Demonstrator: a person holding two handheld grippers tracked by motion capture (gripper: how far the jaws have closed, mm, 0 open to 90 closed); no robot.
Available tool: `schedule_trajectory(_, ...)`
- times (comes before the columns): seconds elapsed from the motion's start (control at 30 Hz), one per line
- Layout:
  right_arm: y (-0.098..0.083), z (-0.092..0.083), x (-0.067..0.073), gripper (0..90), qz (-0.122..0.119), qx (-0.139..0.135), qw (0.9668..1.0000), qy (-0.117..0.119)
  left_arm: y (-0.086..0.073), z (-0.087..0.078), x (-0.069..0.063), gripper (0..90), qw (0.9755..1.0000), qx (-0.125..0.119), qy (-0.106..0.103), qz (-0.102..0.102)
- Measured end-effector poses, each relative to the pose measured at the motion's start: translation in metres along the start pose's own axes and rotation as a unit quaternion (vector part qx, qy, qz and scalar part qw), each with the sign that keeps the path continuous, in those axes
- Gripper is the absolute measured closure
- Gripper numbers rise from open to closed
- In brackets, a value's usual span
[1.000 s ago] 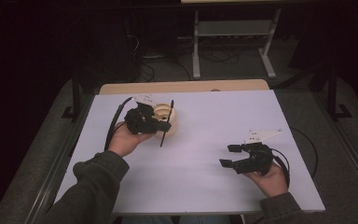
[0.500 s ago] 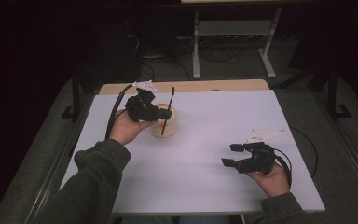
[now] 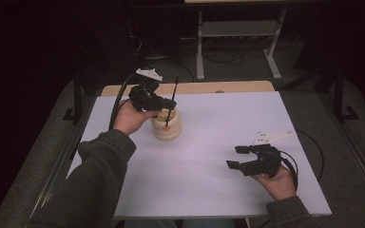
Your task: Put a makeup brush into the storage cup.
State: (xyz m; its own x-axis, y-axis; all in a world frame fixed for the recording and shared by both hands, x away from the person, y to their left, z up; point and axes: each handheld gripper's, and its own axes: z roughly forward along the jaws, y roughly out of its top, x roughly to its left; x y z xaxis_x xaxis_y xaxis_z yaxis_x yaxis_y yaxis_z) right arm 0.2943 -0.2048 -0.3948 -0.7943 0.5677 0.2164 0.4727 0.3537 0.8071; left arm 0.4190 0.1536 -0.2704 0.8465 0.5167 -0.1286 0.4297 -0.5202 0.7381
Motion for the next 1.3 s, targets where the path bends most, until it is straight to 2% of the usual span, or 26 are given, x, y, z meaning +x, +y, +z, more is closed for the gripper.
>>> schedule_trajectory(0.1,0.0,-0.001,-0.001,29.1,0.002,-0.001,1.0,0.001,0.005,-0.001,0.002,85.4,1.0,-0.004,0.004,-0.007)
schedule_trajectory(0.17,0.0,-0.001,-0.001,29.1,0.001,-0.002,1.0,0.002,0.008,-0.001,0.004,85.4,1.0,0.002,0.009,0.001)
schedule_trajectory(0.4,-0.001,0.0,-0.002,29.0,0.001,0.001,1.0,0.002,0.017,-0.001,0.009,85.4,0.9999,-0.004,0.014,-0.008)
schedule_trajectory(0.77,-0.001,0.0,-0.002,28.9,0.0,-0.002,1.0,0.003,0.027,0.003,0.028,85.4,0.9991,-0.011,0.034,-0.025)
schedule_trajectory(0.97,-0.001,0.0,-0.002,28.8,0.0,-0.002,1.0,0.004,0.027,0.009,0.038,85.3,0.9979,-0.023,0.042,-0.045)
schedule_trajectory(1.1,-0.001,0.001,-0.003,28.8,-0.002,-0.003,1.0,0.004,0.025,0.016,0.043,85.3,0.9978,-0.015,0.044,-0.047)
schedule_trajectory(1.13,-0.001,0.0,-0.003,28.8,-0.001,-0.002,1.0,0.004,0.024,0.018,0.044,85.3,0.9974,-0.019,0.043,-0.056)
schedule_trajectory(1.3,-0.001,0.0,-0.003,28.6,0.002,-0.002,1.0,0.004,0.021,0.025,0.05,85.3,0.9965,-0.021,0.045,-0.068)
